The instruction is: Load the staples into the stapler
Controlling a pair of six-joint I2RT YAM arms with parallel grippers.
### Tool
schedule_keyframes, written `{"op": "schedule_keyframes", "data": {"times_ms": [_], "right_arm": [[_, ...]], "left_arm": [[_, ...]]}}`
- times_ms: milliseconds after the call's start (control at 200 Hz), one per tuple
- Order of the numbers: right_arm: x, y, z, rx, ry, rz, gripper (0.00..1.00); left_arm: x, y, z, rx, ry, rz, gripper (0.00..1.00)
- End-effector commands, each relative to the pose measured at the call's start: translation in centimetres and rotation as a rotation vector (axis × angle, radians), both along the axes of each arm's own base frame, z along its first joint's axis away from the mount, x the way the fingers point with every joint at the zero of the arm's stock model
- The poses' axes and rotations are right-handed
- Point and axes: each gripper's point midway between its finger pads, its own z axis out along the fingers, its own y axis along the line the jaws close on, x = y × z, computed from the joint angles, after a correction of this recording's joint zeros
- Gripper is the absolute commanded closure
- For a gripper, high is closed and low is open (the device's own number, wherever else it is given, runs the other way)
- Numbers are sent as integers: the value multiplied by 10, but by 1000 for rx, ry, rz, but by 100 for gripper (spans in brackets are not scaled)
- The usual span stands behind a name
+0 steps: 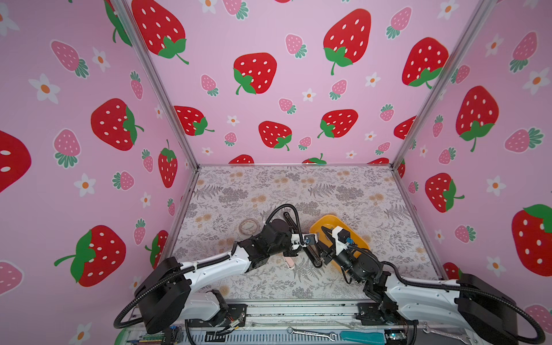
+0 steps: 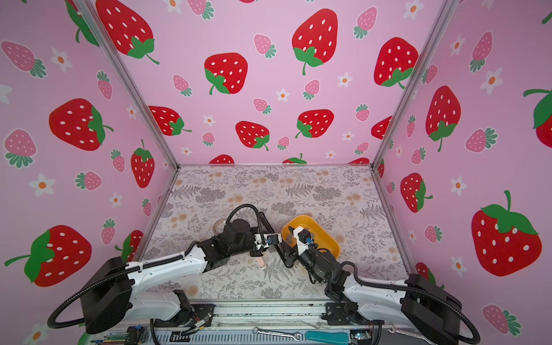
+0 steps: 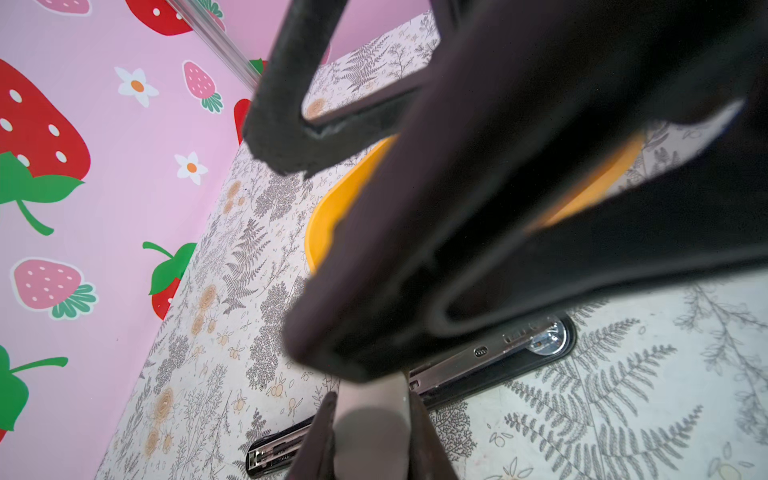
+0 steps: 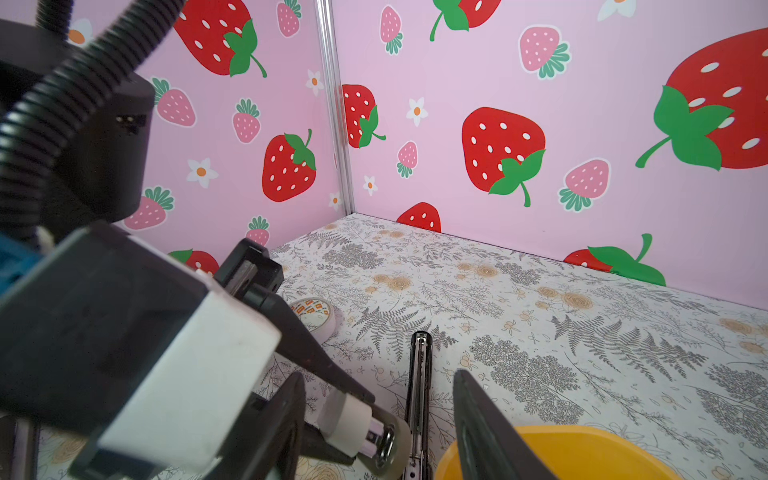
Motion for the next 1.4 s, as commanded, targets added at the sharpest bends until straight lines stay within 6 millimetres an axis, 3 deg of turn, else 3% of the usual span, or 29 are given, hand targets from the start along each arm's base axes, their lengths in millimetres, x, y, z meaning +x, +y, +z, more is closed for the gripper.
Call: {"op": "schedule_keyframes", "data": {"times_ms": [0,275,630,895,1396], "right_arm": [[1,1,17,71,-14,-14,43],[19,-23,3,113,56,-171,46],[7,19,2,50,69,-3,48],[17,21,-14,30,107,-54,48],[16,23,-24,45,138,-56,55]], "left_arm": [[-7,-4,10,-44,-35,-46,100],[-15,6,19,-59,-52,-44,100],[-24,8,25,-87,-56,-70,100],[-30,13,43,-140,-52,-59,100],[-27,10,52,-180,-48,-40,100]]}}
